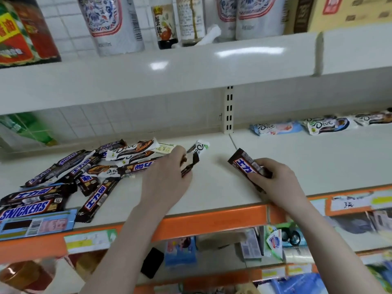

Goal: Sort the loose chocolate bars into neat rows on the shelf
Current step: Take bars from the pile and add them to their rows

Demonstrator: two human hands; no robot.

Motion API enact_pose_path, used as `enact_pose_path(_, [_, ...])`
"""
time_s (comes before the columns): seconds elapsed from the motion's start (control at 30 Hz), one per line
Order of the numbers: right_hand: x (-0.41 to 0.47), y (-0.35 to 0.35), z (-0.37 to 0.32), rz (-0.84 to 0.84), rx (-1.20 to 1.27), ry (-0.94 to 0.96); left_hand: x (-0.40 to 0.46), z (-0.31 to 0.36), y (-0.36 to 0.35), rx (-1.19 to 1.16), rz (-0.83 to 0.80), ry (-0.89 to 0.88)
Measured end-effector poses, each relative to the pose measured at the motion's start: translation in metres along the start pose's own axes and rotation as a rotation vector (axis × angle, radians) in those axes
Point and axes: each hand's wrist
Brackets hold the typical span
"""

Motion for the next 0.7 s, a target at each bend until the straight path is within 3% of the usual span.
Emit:
enact_pose_path(0.23, [0.022, 0.08, 0.054, -0.045, 0.182, -0.016, 0.003, 0.07, -0.041, -0.026, 0.1, 0.072])
enact_pose_path(0.43, [0.045, 0.147, 0.096, -0.162, 0.328, -0.065, 0.01, 0.128, -0.081, 0.048, 0.055, 0.075])
enact_pose_path(0.7, [0.066, 0.156, 0.108, -0.349, 0.39, -0.113, 0.008, 0.157, -0.087, 0.052, 0.083, 0.187])
Point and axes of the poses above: each hand's wrist, its own x-axis towards the middle knuckle, its own y-axis out of the back of the hand, z = x × y, and after that the axes turned 5 degrees about y, right-handed
